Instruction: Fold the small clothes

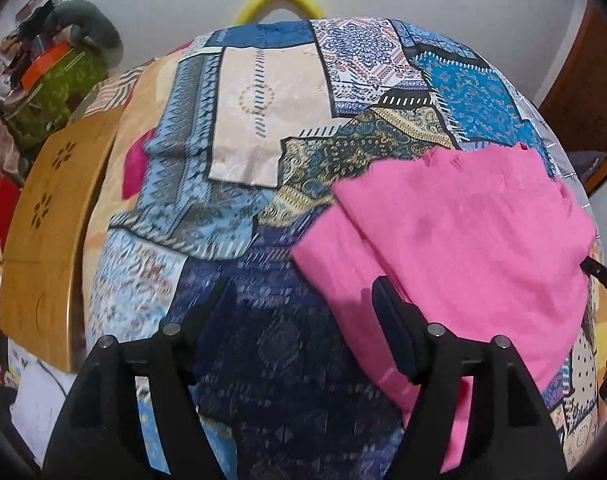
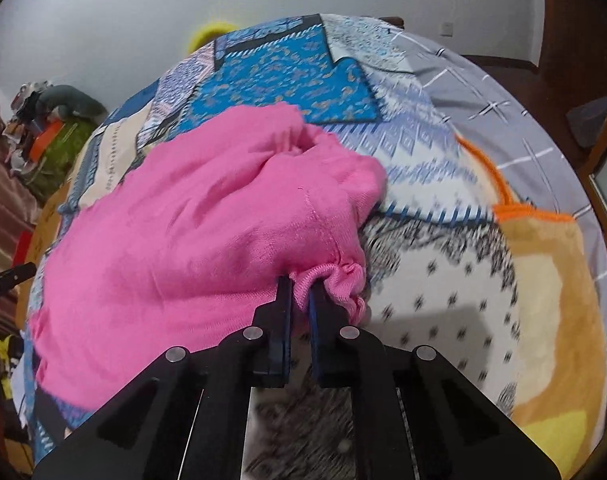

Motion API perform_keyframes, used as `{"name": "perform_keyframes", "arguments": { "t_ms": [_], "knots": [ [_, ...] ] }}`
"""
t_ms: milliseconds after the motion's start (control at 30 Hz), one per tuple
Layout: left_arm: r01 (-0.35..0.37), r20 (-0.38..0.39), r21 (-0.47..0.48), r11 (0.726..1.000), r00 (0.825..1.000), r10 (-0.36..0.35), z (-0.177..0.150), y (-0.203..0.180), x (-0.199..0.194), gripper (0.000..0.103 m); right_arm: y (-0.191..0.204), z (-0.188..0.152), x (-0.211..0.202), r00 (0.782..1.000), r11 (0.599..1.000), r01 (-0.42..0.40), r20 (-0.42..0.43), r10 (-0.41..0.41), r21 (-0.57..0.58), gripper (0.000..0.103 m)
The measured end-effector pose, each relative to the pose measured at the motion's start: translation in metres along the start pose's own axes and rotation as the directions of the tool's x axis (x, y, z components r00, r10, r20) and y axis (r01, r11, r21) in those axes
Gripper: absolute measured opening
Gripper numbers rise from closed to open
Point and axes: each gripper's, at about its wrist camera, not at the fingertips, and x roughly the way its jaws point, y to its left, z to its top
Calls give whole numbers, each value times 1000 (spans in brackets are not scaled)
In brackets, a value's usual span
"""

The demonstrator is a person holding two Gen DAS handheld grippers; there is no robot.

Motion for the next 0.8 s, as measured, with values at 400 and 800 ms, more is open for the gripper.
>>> {"name": "perform_keyframes", "arguments": {
  "t_ms": [400, 800],
  "knots": [
    [194, -62, -38, 980, 979, -196, 31, -19, 49, 71, -6, 46, 25, 998, 996, 62, 18, -60, -69, 7],
    [197, -89, 21, 980, 977, -195, 35, -50, 66, 16, 3, 64, 42, 997, 994, 73, -20, -75, -87, 11]
  ]
}}
